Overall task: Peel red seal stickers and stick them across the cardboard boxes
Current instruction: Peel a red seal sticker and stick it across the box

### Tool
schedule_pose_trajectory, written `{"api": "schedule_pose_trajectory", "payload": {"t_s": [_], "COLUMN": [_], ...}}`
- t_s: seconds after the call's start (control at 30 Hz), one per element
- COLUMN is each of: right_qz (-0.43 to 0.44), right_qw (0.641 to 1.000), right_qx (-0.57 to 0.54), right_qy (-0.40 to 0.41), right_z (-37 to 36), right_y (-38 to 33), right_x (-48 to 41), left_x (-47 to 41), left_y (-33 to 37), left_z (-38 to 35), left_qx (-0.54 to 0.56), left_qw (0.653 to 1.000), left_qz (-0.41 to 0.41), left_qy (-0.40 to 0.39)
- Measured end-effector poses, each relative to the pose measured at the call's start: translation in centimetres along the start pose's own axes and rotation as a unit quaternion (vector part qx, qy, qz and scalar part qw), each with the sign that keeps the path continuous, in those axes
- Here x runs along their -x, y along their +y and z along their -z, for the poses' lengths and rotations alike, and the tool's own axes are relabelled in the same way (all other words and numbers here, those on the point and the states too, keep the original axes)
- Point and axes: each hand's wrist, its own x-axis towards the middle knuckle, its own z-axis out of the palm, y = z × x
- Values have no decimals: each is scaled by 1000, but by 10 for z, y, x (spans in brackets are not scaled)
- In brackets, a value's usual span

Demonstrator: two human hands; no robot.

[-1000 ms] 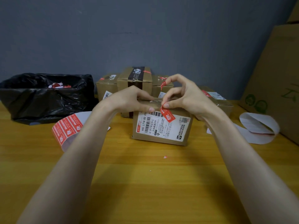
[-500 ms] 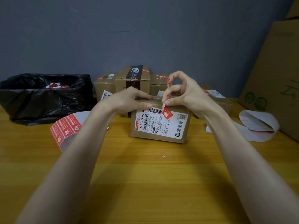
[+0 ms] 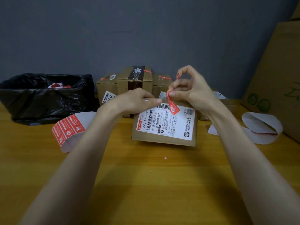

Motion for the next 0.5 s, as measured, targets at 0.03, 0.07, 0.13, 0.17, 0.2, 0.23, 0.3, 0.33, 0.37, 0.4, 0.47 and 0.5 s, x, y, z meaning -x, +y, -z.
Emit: {"api": "schedule_pose_trajectory", "payload": {"t_s": [0.03,0.07,0.13,0.17,0.2,0.23,0.3,0.33,0.37,0.4,0.47,0.5], "right_qz": [5,11,29,34,34,30,13,3,-9,-22,-52,-64], "right_qw": [1000,999,998,998,998,998,999,999,998,998,997,996], "right_qx": [16,33,55,54,45,31,4,-5,-15,-24,-38,-44], "right_qy": [3,6,15,22,30,37,49,52,53,53,53,53], "right_z": [0,-1,-2,-3,-4,-4,-4,-4,-3,-3,-3,-4], "right_y": [1,1,3,4,6,10,17,21,25,29,36,38], "right_x": [-1,-1,-1,-1,-1,-1,-1,-1,-1,0,1,1], "left_x": [-2,-3,-5,-5,-6,-6,-8,-9,-10,-12,-13,-14], "left_y": [0,0,0,0,-1,-2,-4,-6,-7,-9,-12,-13], "left_z": [-2,-4,-6,-7,-9,-10,-14,-17,-19,-22,-26,-28], "left_qx": [-12,-21,-30,-31,-31,-34,-41,-43,-41,-38,-41,-45], "left_qw": [1000,999,998,997,997,996,995,995,995,995,994,994], "left_qz": [12,24,40,46,52,57,66,70,73,78,89,94], "left_qy": [14,27,46,51,54,55,55,55,54,53,44,40]}}
